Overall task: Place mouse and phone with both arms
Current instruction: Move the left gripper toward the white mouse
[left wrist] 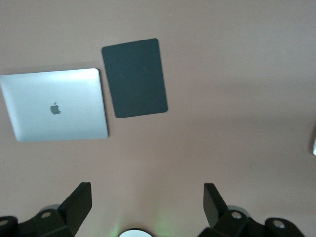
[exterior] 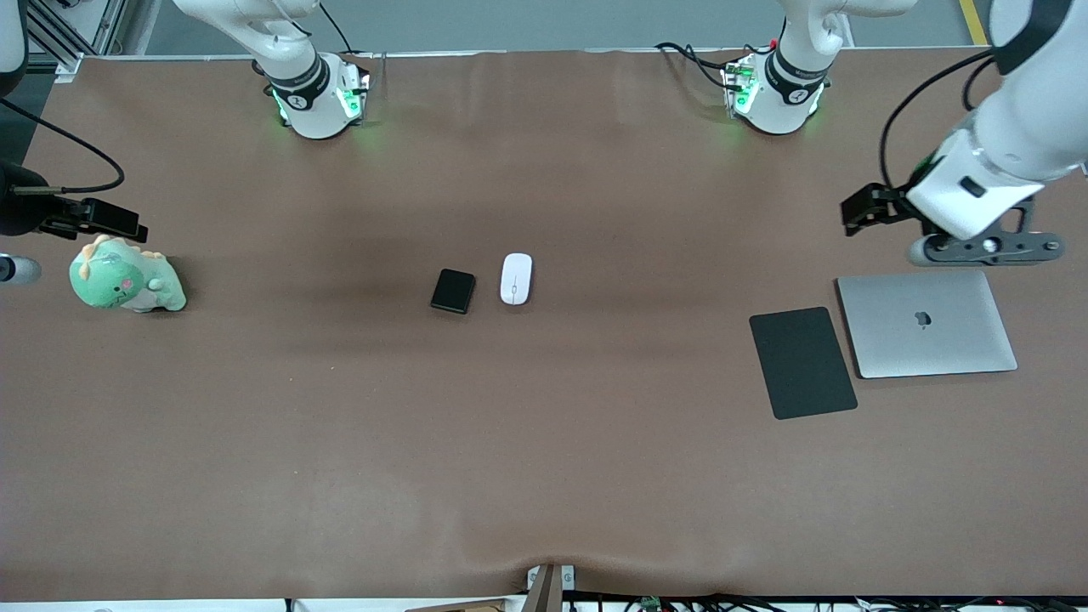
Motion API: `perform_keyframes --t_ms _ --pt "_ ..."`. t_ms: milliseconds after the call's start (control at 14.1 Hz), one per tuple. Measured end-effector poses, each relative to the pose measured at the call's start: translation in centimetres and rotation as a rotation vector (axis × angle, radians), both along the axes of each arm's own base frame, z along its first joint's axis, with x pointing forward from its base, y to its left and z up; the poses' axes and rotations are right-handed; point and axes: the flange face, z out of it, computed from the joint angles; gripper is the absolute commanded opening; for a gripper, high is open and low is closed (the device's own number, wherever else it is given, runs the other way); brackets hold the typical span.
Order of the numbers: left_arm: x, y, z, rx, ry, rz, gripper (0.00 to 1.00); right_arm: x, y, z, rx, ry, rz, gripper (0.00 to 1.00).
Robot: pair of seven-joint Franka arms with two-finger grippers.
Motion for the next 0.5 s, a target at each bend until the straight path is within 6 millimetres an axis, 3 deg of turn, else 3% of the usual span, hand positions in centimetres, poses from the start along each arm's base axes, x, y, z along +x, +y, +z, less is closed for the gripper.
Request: perform_keyframes --t_ms 283,496 --pt "-0.3 -5.3 -1.4 -0.049 0.010 0.007 1.00 0.2 0.0 0.1 0.012 -0.011 -0.002 1.00" --pt "-0.7 -10.3 -3.2 -0.063 -0.001 0.038 1.00 0.2 0.1 0.0 0.015 -0.011 -0.003 1.00"
